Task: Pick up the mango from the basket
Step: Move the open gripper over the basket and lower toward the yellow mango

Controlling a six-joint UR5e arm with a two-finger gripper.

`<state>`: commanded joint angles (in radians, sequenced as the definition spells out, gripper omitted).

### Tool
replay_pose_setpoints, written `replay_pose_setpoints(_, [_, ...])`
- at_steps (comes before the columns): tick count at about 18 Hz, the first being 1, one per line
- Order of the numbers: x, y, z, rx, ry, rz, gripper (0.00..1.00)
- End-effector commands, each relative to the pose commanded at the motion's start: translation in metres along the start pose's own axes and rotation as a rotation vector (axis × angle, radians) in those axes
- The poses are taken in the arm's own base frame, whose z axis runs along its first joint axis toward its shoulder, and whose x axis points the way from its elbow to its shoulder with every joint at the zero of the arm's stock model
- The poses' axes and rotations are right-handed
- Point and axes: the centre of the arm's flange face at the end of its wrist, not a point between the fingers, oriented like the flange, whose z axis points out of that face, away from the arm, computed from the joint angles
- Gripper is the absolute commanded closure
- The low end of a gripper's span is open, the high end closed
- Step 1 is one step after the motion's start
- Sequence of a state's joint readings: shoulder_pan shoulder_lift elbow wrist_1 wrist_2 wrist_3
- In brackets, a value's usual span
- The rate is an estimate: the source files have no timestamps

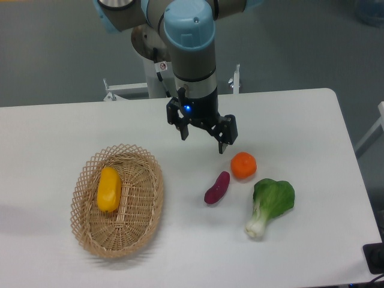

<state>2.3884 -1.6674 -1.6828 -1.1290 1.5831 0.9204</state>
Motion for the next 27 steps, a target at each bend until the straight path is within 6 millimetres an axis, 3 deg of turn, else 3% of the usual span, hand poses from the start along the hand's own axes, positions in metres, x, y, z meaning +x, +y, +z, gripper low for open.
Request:
replay_pose_setpoints(9, [0.008,-0.002,0.009,0.042,0.042,-0.009,0.0])
replay_pose_setpoints(15, [0.016,-0.009,0.017,0.051,0.049,-0.198,0.0])
replay_pose_setpoints(18, [0.028,-0.019,0.02,0.069,0.083,-0.21,0.0])
replay_pose_setpoints(21, [0.048,-0.036,0.026,0.095,0.137,-0.216,0.0])
replay_pose_setpoints(24, [0.064,-0.051,0.045,0.084,0.191,-0.208,0.0])
replay_pose_setpoints(27, [0.103,-0.076,0.063,0.048,0.227,-0.246,0.0])
